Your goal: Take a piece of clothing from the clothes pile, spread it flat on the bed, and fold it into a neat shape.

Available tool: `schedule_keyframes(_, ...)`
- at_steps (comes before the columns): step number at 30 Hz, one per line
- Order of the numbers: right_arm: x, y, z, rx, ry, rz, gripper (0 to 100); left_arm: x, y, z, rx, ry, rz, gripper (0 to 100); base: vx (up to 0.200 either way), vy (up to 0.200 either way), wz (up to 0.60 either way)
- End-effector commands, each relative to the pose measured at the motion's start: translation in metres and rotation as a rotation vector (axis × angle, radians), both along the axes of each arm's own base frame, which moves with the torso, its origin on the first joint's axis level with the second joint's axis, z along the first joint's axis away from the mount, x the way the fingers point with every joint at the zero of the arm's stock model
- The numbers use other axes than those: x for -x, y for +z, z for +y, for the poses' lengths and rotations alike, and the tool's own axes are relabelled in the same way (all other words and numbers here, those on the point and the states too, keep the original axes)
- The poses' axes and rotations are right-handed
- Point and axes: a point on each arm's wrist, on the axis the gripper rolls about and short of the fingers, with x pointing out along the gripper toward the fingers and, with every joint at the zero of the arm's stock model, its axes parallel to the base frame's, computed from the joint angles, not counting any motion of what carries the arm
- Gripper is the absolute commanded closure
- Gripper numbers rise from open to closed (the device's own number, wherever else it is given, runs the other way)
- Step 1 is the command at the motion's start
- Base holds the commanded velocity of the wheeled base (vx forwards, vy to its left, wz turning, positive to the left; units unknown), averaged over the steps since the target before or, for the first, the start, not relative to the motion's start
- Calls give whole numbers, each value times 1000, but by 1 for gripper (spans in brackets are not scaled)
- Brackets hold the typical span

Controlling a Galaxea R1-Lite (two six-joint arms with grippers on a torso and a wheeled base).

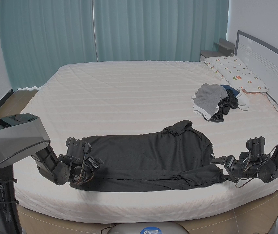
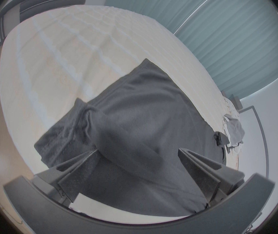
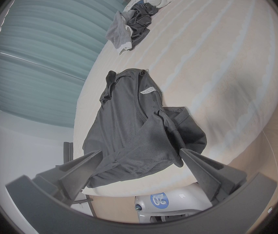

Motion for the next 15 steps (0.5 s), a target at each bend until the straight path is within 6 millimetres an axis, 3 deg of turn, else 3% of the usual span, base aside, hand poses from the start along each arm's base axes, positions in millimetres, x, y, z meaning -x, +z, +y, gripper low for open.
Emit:
schedule_keyframes(1,-1,-4,1,6,8,9,0,-12,-8,5,-16,38,-13,0,0,0,0)
schedule_keyframes(6,-1,-4,1,9,9,6,0,-31,-9,18,-24,123,-58,0,0,0,0)
schedule_keyframes(15,-1,-3,1,12,9,4,0,-45,-1,31,63,221,-195,0,0,0,0)
